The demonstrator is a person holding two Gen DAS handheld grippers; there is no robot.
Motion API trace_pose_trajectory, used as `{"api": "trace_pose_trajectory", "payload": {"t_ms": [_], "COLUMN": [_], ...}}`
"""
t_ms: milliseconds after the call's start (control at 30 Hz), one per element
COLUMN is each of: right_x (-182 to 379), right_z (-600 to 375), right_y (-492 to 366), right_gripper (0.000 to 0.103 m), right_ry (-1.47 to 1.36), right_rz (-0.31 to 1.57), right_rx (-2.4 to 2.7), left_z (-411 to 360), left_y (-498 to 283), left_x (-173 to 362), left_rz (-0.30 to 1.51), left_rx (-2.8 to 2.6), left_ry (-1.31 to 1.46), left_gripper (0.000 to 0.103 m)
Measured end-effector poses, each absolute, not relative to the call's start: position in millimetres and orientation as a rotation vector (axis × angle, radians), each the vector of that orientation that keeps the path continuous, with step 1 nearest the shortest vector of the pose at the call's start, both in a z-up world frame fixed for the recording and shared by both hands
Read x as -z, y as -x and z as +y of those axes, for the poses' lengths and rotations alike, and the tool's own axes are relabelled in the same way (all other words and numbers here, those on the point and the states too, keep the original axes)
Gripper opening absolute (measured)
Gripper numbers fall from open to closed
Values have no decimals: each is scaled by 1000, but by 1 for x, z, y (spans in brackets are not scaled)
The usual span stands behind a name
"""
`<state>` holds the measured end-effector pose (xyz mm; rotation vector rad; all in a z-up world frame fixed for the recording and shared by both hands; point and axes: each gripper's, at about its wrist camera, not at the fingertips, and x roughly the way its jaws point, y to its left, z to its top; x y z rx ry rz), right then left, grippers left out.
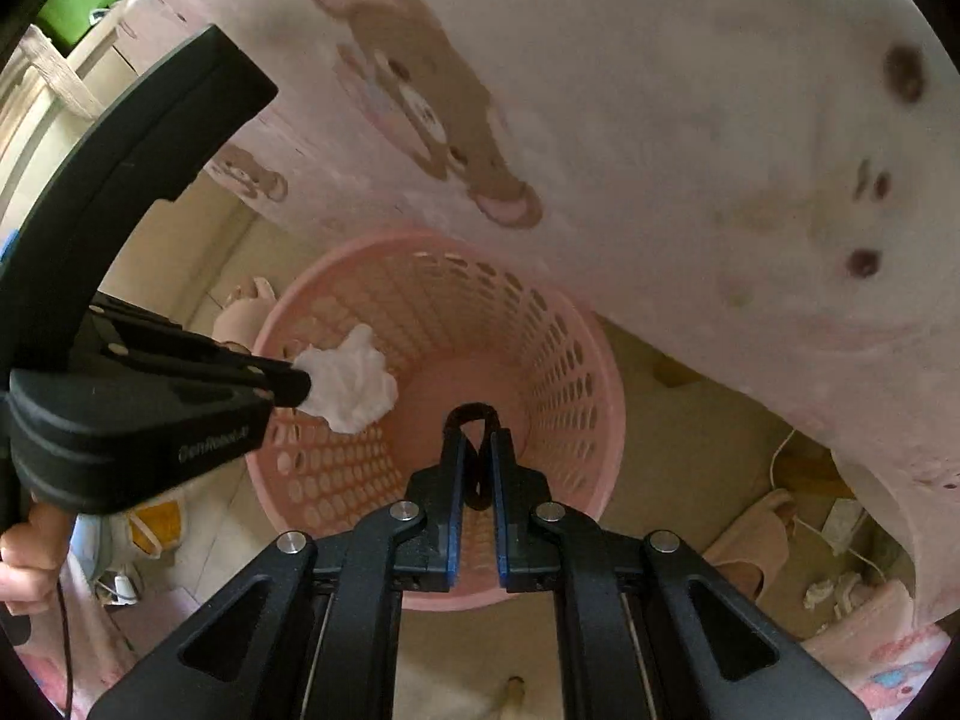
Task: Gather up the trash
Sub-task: 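Open both grippers to drop tissue and hair tie into the basket, then move both grippers back up to the items on the chair seat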
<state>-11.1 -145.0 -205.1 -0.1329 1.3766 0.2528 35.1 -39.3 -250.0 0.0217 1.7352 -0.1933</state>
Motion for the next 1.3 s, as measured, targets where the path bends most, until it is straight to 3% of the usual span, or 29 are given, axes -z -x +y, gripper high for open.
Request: {"api": "trace_pose_trajectory", "payload": {"t_ms": [133,233,300,467,833,1100,1167,1300], "right_x": [212,216,219,217,183,114,93,48], "right_z": [-146,-150,-149,-151,-155,-156,-158,-164], "right_y": [11,9,9,6,4,17,21,16], "right_gripper": [11,32,58,70,75,75,76,86], "right_ry": [128,146,159,142,97,96,96,105], "right_rz": [1400,1417,1406,1390,1301,1111,1055,922], "right_rx": [-271,-268,-253,-231,-163,-155,-162,-152], "left_z": [-39,-40,-41,-37,-23,-7,-4,4], "left_y": [-35,-34,-33,-36,-45,-44,-46,-65], "left_x": [254,255,254,246,163,102,77,24], "left_rz": [1756,1759,1749,1717,1469,1267,1201,1088], "left_rx": [191,194,197,170,164,135,118,103], "left_ry": [-16,-25,-32,-23,-48,-52,-64,-113], "left_gripper": [2,6,28,48,70,72,76,84]}}
